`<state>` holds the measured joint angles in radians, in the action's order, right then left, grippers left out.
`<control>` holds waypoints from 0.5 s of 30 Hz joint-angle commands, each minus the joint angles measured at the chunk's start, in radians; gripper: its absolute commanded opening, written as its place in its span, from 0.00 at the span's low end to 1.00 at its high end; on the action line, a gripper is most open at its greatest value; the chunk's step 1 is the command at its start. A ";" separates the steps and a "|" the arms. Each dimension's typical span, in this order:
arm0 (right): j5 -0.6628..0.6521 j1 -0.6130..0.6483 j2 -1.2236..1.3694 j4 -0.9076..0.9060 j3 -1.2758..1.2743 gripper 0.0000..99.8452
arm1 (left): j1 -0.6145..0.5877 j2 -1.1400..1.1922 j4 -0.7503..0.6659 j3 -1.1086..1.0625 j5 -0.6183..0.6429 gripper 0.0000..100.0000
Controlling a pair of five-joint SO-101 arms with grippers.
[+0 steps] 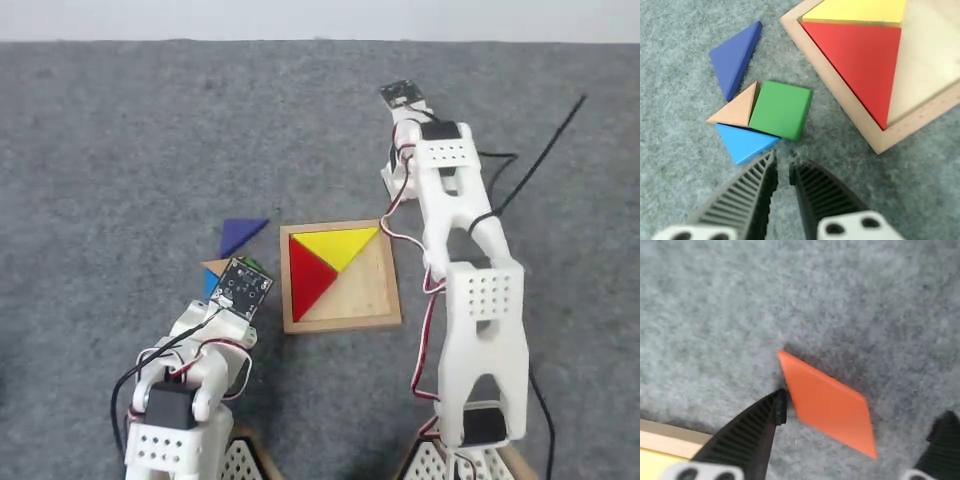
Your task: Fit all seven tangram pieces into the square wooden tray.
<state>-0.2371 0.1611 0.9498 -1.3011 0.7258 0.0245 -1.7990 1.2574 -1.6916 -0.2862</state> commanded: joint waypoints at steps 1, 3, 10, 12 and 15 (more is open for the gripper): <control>-0.003 -0.059 0.068 -0.068 0.150 0.33 | -0.002 -0.005 0.005 0.008 0.003 0.04; -0.003 -0.067 0.104 -0.113 0.218 0.29 | -0.002 -0.005 0.005 0.008 0.003 0.04; 0.000 -0.067 0.170 -0.271 0.411 0.15 | -0.002 -0.005 0.005 0.008 0.003 0.04; 0.008 -0.067 0.171 -0.325 0.456 0.10 | -0.002 -0.005 0.005 0.008 0.003 0.04; 0.037 -0.079 0.179 -0.406 0.522 0.04 | -0.002 -0.005 0.005 0.008 0.003 0.04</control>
<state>-0.2294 0.1013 1.1431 -1.6280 1.1615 0.0245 -1.7990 1.2574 -1.6916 -0.2862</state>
